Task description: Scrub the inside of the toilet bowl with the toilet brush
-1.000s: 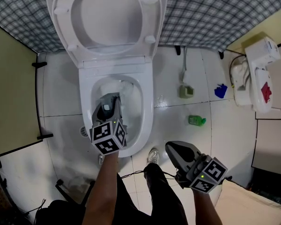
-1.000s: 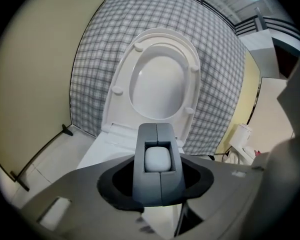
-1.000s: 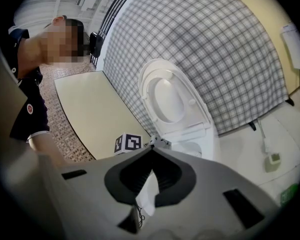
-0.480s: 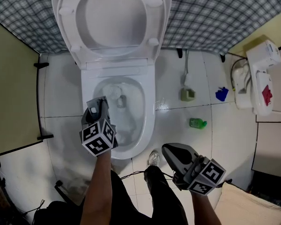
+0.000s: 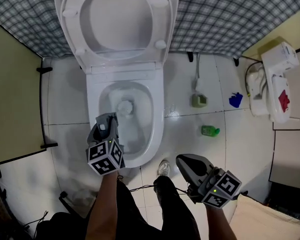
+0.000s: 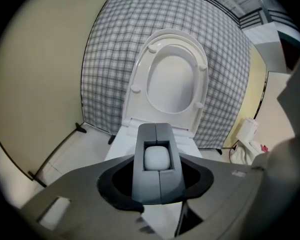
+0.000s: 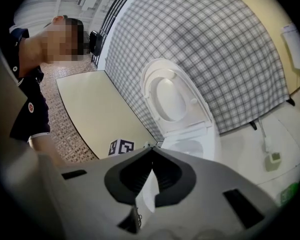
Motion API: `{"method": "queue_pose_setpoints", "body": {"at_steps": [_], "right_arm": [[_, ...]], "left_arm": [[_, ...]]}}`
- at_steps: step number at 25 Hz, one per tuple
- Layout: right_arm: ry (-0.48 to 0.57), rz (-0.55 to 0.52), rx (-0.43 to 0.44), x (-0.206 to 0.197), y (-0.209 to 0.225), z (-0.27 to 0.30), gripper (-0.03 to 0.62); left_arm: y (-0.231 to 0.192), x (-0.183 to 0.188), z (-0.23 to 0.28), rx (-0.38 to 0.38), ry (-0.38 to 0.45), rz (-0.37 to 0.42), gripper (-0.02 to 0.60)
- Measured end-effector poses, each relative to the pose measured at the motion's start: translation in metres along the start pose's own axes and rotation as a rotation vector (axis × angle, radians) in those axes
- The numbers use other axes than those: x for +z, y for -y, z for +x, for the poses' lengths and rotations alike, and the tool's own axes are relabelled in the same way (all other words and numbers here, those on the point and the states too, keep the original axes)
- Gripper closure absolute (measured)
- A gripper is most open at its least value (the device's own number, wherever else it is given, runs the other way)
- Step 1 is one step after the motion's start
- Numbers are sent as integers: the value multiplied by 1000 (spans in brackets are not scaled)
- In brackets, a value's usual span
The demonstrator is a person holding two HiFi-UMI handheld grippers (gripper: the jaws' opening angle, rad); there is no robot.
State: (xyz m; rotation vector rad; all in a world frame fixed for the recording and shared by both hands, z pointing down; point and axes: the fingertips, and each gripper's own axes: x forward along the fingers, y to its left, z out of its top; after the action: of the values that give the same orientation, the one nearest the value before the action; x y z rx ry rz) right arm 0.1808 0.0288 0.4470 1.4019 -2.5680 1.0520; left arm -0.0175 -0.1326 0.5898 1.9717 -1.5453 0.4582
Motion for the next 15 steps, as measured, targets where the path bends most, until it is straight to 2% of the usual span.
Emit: {"method": "queue_pose_setpoints", "body": {"at_steps": [3,5,9,15], "right_arm": [[10,3,31,4,-12,6,594],[13,0,44,6,-18,9,594],[24,-2,44,7,-18,6,594],[29,0,-5,2,-4,-17,594]], "left_arm": [[-20,-7,-31,89,-51,69,394],[-23,-13,-40,123,-77,132,394],[-2,-28,-30,104,-130,235,395],[18,-60,-5,64,-209,226,396]]}}
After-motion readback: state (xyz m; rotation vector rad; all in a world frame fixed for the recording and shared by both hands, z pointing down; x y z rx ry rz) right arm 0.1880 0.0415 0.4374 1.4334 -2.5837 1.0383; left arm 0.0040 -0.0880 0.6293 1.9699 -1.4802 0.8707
